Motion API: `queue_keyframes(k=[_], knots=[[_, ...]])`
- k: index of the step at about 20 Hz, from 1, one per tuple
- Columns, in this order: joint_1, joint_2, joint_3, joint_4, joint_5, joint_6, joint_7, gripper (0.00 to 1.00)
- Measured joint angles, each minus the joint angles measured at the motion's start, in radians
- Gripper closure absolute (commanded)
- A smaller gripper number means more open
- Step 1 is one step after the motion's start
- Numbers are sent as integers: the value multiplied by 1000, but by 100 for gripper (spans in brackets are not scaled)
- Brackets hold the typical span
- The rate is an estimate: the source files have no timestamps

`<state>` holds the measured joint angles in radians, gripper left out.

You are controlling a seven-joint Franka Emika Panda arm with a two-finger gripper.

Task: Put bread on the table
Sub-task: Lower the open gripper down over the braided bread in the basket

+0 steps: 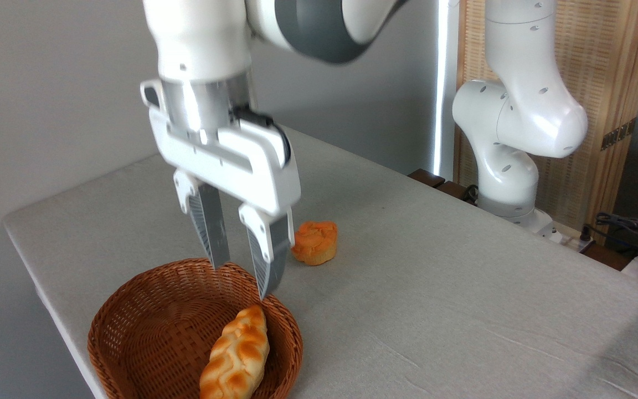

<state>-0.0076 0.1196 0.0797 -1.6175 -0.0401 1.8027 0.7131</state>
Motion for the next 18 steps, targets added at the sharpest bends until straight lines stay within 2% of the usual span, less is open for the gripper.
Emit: queue_keyframes(k=[6,11,18], knots=[[21,58,4,-33,-2,31,-151,0],[18,80,-14,-79,-61,153,-282,0],[18,86,-29,-115,-79,175,-306,0]])
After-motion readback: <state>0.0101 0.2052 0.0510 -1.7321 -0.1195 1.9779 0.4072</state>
